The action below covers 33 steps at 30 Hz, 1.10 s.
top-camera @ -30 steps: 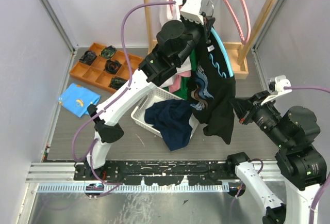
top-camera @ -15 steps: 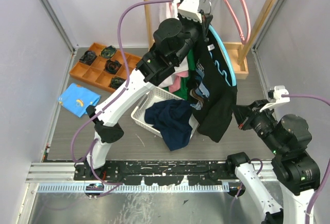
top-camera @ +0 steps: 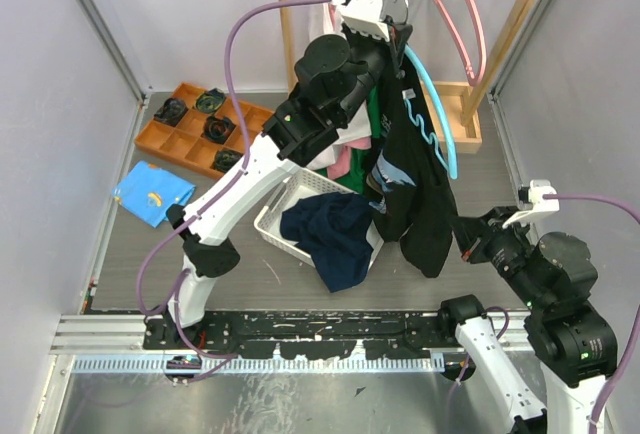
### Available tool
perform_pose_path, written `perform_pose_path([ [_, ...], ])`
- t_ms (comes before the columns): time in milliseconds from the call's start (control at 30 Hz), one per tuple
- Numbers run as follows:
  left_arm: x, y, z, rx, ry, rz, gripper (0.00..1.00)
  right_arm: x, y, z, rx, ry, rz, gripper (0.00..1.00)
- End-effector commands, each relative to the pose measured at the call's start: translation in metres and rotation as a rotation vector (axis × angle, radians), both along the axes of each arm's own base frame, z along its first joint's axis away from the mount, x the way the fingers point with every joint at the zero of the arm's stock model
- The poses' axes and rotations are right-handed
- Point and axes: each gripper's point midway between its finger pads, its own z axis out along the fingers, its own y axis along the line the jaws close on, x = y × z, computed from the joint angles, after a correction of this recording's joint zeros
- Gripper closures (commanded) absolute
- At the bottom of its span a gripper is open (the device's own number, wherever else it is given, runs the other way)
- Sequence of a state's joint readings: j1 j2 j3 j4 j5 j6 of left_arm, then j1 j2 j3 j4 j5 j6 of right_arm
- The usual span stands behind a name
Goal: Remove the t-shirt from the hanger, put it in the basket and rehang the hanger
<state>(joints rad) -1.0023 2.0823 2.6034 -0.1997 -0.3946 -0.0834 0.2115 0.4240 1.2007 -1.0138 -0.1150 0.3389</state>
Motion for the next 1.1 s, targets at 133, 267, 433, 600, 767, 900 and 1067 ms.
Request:
perform_pose_path([
  [133, -0.03, 0.024, 0.06, -0.144, -0.1, -0.055, 1.0, 0.001, -0.008, 0.029, 0.005, -0.067, -0.049, 0.84],
  [267, -0.034, 0.014, 0.043, -0.064, -0.09, -0.074, 1.0, 0.003, -0.025, 0.071, -0.005, -0.148, -0.139, 0.75],
  [433, -0.034, 0.01, 0.029, -0.001, -0.073, -0.073, 1.0, 0.005, -0.032, 0.119, -0.018, -0.225, -0.169, 0.63],
  [600, -0.038, 0.002, 0.014, 0.074, -0.072, -0.067, 1.0, 0.014, -0.015, 0.148, -0.027, -0.232, -0.078, 0.59],
  [767, -0.037, -0.009, -0.003, 0.109, -0.046, -0.052, 1.0, 0.029, -0.005, 0.154, -0.032, -0.222, -0.038, 0.58],
  [900, -0.036, -0.017, -0.009, 0.132, -0.04, -0.032, 1.0, 0.038, 0.0, 0.157, -0.043, -0.229, -0.016, 0.58],
  [1067, -0.032, -0.022, -0.016, 0.138, -0.034, -0.014, 1.0, 0.048, 0.003, 0.156, -0.066, -0.219, 0.0, 0.56],
])
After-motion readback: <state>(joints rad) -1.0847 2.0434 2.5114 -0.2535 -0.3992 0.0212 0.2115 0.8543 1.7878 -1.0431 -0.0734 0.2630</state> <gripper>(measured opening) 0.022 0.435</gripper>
